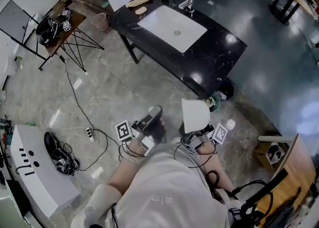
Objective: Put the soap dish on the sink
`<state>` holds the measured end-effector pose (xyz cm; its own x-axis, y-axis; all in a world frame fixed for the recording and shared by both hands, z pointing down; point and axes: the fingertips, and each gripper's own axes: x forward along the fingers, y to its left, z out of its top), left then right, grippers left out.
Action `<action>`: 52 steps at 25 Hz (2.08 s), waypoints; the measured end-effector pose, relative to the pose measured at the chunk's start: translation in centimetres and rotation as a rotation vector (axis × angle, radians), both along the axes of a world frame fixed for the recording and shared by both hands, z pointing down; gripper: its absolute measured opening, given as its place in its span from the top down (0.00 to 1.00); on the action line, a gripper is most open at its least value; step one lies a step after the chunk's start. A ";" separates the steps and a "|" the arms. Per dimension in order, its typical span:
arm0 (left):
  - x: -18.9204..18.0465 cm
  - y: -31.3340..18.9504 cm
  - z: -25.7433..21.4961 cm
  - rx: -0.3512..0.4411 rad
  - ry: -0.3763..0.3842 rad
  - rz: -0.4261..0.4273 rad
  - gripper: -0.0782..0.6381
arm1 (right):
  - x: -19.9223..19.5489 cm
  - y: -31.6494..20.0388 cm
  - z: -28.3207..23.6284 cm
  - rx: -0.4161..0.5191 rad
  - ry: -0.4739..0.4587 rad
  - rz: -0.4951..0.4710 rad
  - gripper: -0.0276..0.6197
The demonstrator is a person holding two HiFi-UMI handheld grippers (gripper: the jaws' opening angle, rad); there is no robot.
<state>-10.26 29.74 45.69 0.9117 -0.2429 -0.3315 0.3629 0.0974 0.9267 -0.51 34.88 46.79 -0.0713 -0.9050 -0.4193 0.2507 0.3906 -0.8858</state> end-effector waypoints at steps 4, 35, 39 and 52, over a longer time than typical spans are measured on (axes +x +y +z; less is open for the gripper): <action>0.5 -1.8 0.6 -0.013 0.000 0.003 0.88 | 0.5 -1.9 0.6 -0.018 -0.005 0.005 0.53; 3.1 -29.6 1.3 -0.061 0.029 -0.030 0.88 | 3.5 -28.7 1.2 -0.063 -0.009 0.003 0.53; 3.9 -32.9 1.5 -0.063 0.026 0.004 0.88 | 3.8 -31.7 1.2 -0.068 -0.007 0.028 0.53; 4.3 -41.1 0.4 -0.065 0.020 0.066 0.88 | 4.0 -39.5 -0.2 -0.072 0.009 0.100 0.53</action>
